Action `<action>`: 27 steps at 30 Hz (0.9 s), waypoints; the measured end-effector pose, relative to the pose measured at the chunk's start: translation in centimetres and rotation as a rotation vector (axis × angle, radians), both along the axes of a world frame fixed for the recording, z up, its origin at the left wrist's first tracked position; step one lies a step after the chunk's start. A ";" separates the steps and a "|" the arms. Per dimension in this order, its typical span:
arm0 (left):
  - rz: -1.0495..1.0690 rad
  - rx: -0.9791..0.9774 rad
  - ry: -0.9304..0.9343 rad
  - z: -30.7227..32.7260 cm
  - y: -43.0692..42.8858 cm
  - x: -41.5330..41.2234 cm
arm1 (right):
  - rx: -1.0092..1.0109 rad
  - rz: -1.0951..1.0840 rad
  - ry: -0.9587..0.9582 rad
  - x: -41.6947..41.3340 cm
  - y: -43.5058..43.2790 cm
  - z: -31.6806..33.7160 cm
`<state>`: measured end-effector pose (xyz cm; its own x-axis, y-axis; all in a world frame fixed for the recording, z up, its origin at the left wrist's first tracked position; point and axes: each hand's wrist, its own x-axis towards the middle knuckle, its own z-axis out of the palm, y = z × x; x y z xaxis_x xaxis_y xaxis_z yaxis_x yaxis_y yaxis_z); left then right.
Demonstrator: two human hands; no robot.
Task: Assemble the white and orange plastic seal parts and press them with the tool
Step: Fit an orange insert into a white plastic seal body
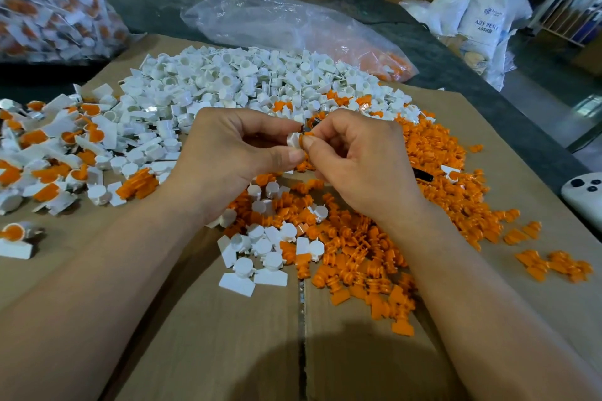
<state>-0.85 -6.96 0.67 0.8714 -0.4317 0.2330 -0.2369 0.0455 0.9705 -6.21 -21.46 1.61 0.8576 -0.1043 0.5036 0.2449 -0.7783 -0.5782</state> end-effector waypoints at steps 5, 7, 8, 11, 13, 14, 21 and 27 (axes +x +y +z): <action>-0.007 -0.046 0.066 -0.2 -0.3 0.2 | 0.097 -0.010 0.026 0.1 0.1 -0.2; 0.004 -0.053 0.073 -0.3 -0.3 0.2 | 0.110 0.008 0.036 0.1 0.3 -0.4; 0.014 -0.047 0.068 -0.3 -0.3 0.2 | 0.105 0.022 0.038 0.1 0.4 -0.5; 0.041 -0.012 0.024 -0.2 -0.3 0.1 | 0.084 0.054 0.025 0.1 0.4 -0.5; 0.045 0.014 0.000 -0.1 -0.3 0.1 | 0.080 0.071 0.019 0.1 0.4 -0.5; 0.041 0.025 -0.002 -0.1 -0.2 0.1 | 0.079 0.079 0.014 0.0 0.5 -0.5; -0.024 -0.147 0.205 0.2 -0.1 0.3 | 0.050 0.114 -0.139 0.1 0.4 -0.6; -0.059 -0.142 0.268 0.5 0.0 0.2 | -0.024 0.122 -0.199 0.2 0.3 -0.7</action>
<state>-0.62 -6.93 1.17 0.8844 -0.4629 0.0594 0.0340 0.1910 0.9810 -5.98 -21.17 0.87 0.7467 0.0083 0.6651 0.4455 -0.7489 -0.4907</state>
